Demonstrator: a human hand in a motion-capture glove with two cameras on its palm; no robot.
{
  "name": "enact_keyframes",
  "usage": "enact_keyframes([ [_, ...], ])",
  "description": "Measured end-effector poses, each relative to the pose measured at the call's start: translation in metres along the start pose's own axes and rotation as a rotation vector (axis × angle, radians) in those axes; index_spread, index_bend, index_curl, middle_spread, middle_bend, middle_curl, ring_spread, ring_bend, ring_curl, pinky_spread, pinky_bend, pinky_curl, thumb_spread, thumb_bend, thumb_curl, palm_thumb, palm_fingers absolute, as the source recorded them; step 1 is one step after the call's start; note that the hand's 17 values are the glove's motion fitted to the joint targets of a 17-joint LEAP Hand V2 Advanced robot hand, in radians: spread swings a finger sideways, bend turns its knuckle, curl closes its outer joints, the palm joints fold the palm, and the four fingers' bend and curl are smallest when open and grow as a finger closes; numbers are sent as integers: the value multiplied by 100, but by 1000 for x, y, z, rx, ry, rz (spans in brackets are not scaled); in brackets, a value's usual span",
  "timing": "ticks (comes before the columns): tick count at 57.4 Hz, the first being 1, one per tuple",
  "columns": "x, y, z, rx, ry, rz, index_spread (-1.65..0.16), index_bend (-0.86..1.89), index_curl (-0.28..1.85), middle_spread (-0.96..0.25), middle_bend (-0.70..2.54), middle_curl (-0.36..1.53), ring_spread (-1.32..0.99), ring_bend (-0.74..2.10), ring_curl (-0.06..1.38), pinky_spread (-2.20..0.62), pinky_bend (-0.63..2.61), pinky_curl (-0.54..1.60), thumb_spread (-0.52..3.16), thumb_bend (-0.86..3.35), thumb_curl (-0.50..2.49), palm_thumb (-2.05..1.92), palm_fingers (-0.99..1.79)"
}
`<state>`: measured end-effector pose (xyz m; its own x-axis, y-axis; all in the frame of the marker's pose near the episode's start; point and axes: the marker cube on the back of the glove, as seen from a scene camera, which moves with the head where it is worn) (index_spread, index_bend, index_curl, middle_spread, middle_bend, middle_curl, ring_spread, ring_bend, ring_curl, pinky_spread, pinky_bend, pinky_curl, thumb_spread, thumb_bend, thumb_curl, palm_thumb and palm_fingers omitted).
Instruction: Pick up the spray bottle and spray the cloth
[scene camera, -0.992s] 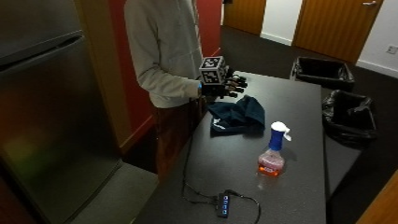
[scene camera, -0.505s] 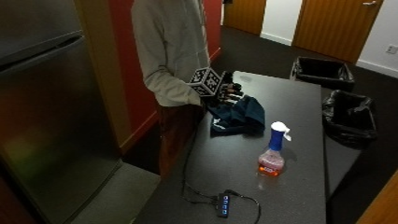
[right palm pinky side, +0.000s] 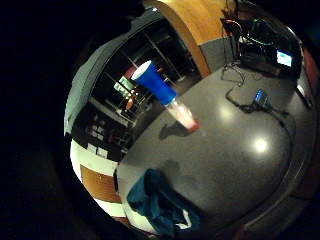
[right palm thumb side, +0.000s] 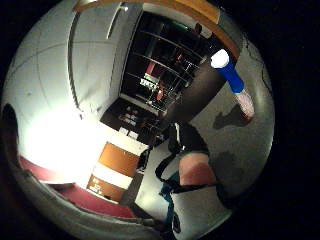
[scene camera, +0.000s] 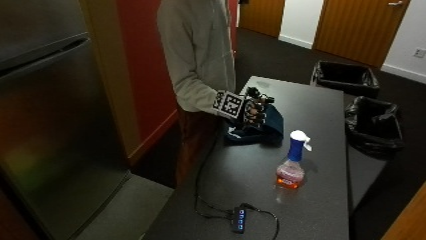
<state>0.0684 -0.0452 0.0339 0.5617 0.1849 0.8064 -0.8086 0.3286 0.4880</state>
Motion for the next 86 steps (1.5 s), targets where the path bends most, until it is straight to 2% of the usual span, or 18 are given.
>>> enact_keyframes([
  [14,13,-12,30,102,-67,132,-22,10,19,-2,29,36,3,48,32,19,43,36,94,-2,48,77,18],
  [22,22,-22,56,260,-124,250,-21,11,19,-2,30,37,3,49,33,19,42,35,93,-3,49,78,20],
  [27,26,-27,69,305,-165,304,-21,11,19,-2,30,37,2,49,33,18,42,35,92,-3,49,77,20],
  [41,37,-48,99,386,-226,368,-21,10,19,-2,31,38,2,51,33,18,42,35,89,-4,48,74,19],
  [71,62,-76,148,340,-235,422,-24,11,18,-3,30,38,1,49,32,17,46,36,87,-3,44,71,12],
  [86,68,-86,157,321,-208,442,-24,10,18,-3,29,38,-1,57,33,13,46,35,85,-2,44,75,30],
])
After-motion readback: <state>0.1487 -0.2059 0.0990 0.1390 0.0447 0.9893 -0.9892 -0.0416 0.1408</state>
